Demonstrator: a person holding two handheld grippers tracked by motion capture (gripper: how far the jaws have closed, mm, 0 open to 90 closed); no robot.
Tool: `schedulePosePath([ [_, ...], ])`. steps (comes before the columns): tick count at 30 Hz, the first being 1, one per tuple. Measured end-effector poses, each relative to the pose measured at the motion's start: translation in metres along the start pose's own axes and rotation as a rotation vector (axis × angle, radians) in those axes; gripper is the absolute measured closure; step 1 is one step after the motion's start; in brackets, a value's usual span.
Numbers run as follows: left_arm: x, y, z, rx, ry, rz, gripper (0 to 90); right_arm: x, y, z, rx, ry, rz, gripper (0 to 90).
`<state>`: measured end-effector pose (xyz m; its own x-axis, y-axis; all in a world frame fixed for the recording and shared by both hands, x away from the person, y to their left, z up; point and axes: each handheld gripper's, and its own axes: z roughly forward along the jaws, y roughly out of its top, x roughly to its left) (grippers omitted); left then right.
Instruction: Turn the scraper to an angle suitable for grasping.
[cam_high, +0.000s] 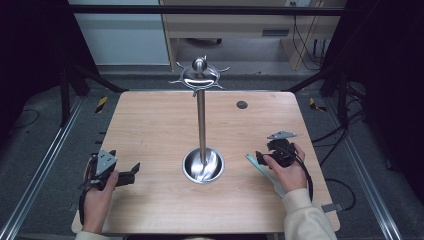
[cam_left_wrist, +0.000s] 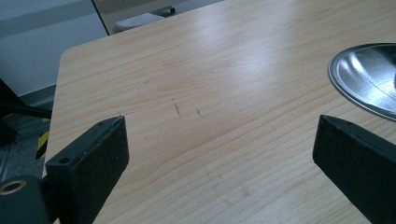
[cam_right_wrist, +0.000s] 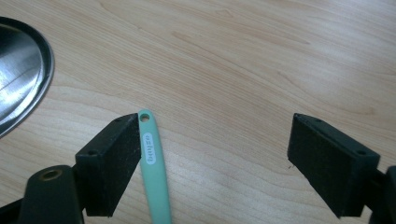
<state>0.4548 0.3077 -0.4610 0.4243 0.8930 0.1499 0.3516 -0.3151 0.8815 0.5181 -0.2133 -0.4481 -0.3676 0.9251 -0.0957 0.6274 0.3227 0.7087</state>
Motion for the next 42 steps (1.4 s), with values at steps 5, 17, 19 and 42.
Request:
schedulePosePath([
  [5, -0.001, 0.0, -0.001, -0.002, -0.003, 0.004, 3.3, 0.004, 0.002, -0.003, -0.021, 0.003, -0.021, 20.7],
  [17, -0.003, 0.0, 0.003, 0.014, -0.006, 0.023, 3.3, 0.038, 0.001, 0.005, 0.03, 0.141, -0.221, 42.6],
  [19, -0.003, 0.0, 0.002, 0.014, -0.007, 0.025, 3.3, 0.045, 0.0, 0.009, 0.044, 0.193, -0.266, 48.6],
  [42, -0.004, 0.0, 0.003, 0.022, 0.0, 0.03, 2.6, 0.037, -0.01, 0.023, 0.135, 0.19, -0.253, 90.0],
])
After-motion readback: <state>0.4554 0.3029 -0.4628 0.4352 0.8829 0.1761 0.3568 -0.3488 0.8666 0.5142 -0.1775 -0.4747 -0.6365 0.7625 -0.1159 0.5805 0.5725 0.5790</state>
